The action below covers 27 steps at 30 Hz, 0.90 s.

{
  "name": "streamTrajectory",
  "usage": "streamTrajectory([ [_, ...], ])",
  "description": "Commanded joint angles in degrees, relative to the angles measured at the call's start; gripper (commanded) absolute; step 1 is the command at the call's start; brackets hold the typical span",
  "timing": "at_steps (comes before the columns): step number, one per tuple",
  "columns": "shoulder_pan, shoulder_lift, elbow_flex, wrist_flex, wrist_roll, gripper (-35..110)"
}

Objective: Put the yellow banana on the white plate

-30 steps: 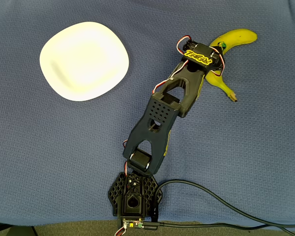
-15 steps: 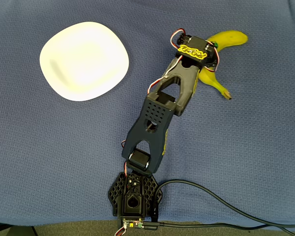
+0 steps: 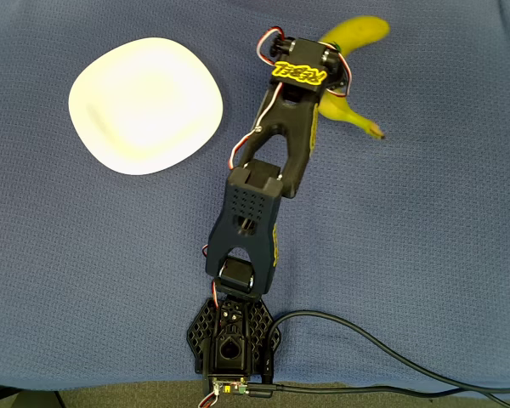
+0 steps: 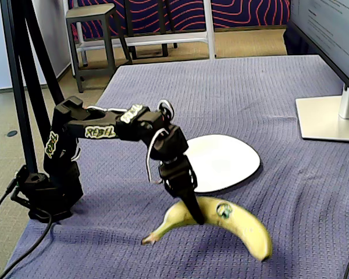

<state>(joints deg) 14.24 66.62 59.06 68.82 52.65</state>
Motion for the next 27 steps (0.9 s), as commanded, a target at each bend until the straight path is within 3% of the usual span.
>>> streamTrajectory([
  [1,-3.3,11.8,-3.3,0.7,-5.8,0],
  [13,-14.4,19.8,6.5,6.1,-22.1,0],
  [20,-22.0,24.5,17.6,3.2,-29.0,0],
  [27,-29.4,26.8,16.4,4.5,-38.3,0],
])
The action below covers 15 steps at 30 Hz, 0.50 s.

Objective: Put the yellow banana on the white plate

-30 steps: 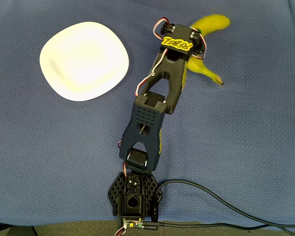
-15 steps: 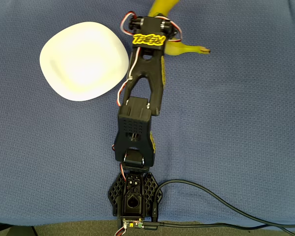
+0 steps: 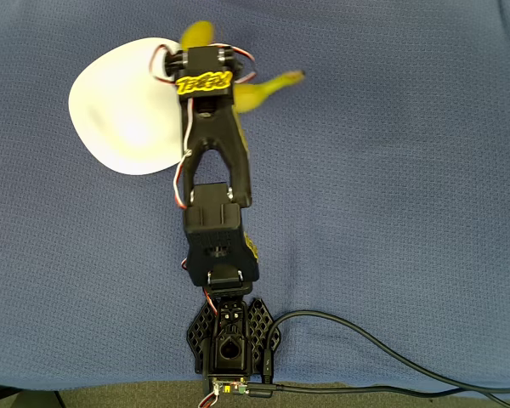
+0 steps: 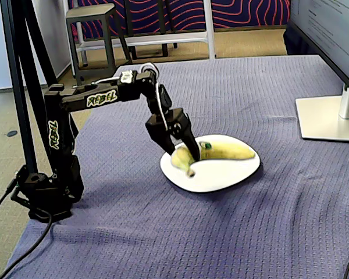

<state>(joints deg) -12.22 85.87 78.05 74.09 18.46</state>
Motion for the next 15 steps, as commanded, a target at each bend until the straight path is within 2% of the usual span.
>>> streamTrajectory([
  [1,-3.6,7.6,-3.0,-0.7,-6.0,0],
  [4,-5.4,7.4,-4.2,0.1,-12.1,0],
  [9,-6.1,4.6,-6.0,2.5,-16.9,0],
  [15,-6.2,0.9,-5.4,-0.3,-24.5,0],
])
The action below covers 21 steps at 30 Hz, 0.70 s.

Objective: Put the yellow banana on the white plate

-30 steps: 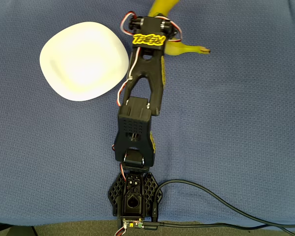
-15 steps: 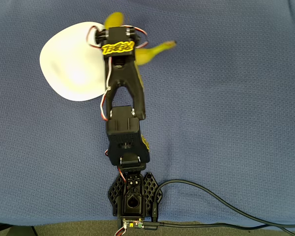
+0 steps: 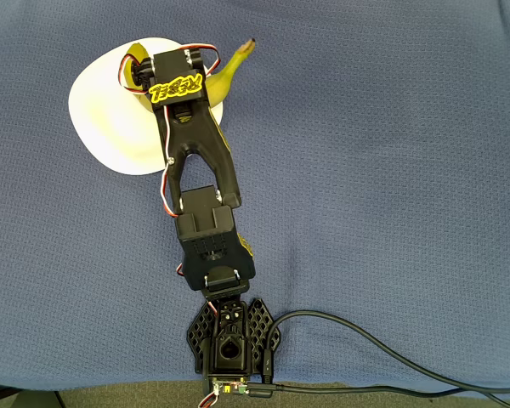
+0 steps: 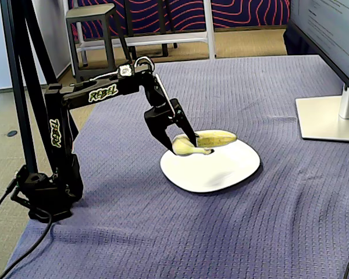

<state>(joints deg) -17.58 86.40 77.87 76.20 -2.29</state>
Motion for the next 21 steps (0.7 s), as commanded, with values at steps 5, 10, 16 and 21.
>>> streamTrajectory([
  [5,-1.4,-2.9,-8.6,-4.6,-2.2,0],
  [10,-3.7,-4.0,-9.6,-5.8,-1.8,0],
  [16,-7.2,-4.5,-12.7,-5.5,-0.6,0],
  [21,-10.5,-4.7,-14.3,-4.7,2.3,0],
])
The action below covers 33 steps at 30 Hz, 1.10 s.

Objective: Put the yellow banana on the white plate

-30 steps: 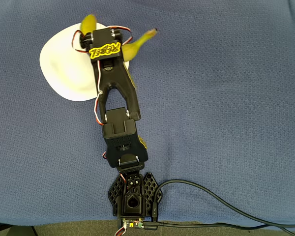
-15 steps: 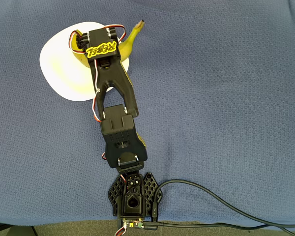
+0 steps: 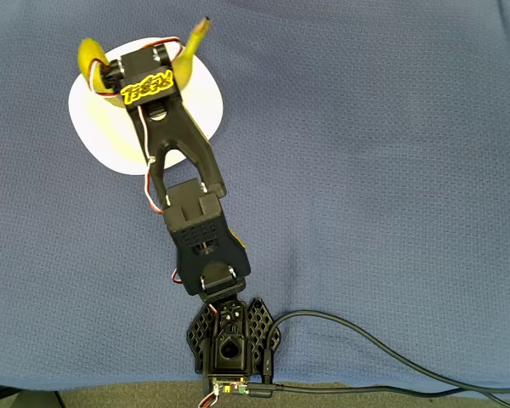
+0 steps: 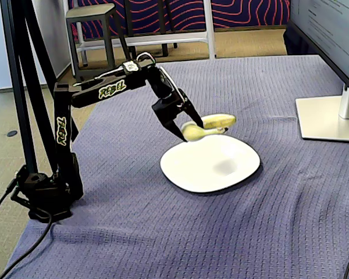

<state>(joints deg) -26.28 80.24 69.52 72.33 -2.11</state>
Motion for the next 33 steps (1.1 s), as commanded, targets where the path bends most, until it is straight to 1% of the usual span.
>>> streamTrajectory([
  [1,-2.2,1.1,-6.0,-0.4,2.9,0],
  [5,-2.7,0.2,-4.3,-1.0,6.1,0],
  [13,-2.4,-3.3,-3.2,-3.2,7.8,0],
  [33,-1.8,-8.7,-2.1,-3.8,8.1,0],
])
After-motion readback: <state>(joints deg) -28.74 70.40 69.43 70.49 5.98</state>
